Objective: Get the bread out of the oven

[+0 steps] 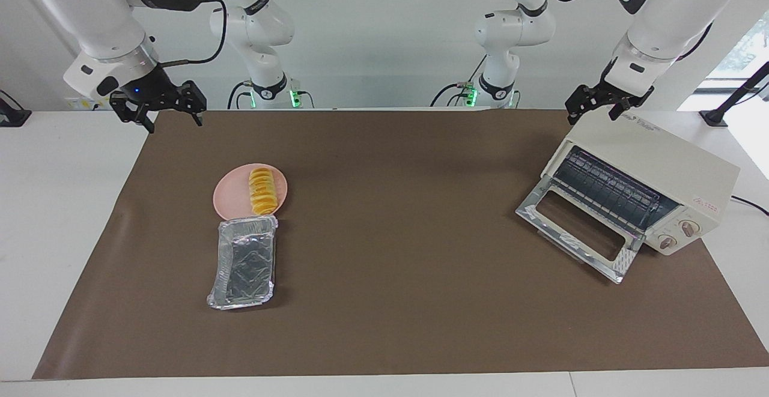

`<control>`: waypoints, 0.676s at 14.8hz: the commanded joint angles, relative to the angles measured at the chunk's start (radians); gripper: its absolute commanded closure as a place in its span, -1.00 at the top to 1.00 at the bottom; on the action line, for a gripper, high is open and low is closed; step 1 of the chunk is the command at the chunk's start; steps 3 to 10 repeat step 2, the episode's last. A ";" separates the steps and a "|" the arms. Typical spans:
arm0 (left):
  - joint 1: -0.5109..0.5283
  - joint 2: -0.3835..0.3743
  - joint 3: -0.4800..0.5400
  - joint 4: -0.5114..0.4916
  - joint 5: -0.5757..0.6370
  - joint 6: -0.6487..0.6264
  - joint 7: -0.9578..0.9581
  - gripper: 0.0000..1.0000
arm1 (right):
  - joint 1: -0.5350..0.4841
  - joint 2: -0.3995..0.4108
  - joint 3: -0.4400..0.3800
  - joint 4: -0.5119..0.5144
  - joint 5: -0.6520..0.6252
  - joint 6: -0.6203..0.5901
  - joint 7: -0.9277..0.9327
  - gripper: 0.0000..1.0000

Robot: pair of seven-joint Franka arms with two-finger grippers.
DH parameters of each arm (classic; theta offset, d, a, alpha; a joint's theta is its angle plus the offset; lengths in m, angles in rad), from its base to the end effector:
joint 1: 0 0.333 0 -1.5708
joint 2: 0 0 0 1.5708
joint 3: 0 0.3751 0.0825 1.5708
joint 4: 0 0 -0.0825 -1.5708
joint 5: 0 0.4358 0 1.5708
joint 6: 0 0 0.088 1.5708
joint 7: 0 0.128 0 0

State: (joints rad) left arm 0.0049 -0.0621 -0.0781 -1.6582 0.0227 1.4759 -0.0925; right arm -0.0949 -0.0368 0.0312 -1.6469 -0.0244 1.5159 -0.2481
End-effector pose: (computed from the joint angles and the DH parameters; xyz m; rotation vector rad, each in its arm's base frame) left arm 0.5675 -0.0400 0.6463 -3.0987 -0.0318 0.1826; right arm 0.5816 -0.0400 0.6405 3.1141 0.2875 -0.1519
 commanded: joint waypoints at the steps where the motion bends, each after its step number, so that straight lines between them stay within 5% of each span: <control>1: 0.001 -0.008 0.003 -0.003 -0.007 -0.016 -0.004 1.00 | -0.019 -0.011 0.015 -0.010 -0.009 0.000 -0.017 1.00; 10: 0.001 -0.008 0.003 -0.003 -0.007 -0.016 -0.004 1.00 | -0.019 -0.011 0.015 -0.008 -0.008 0.000 -0.017 1.00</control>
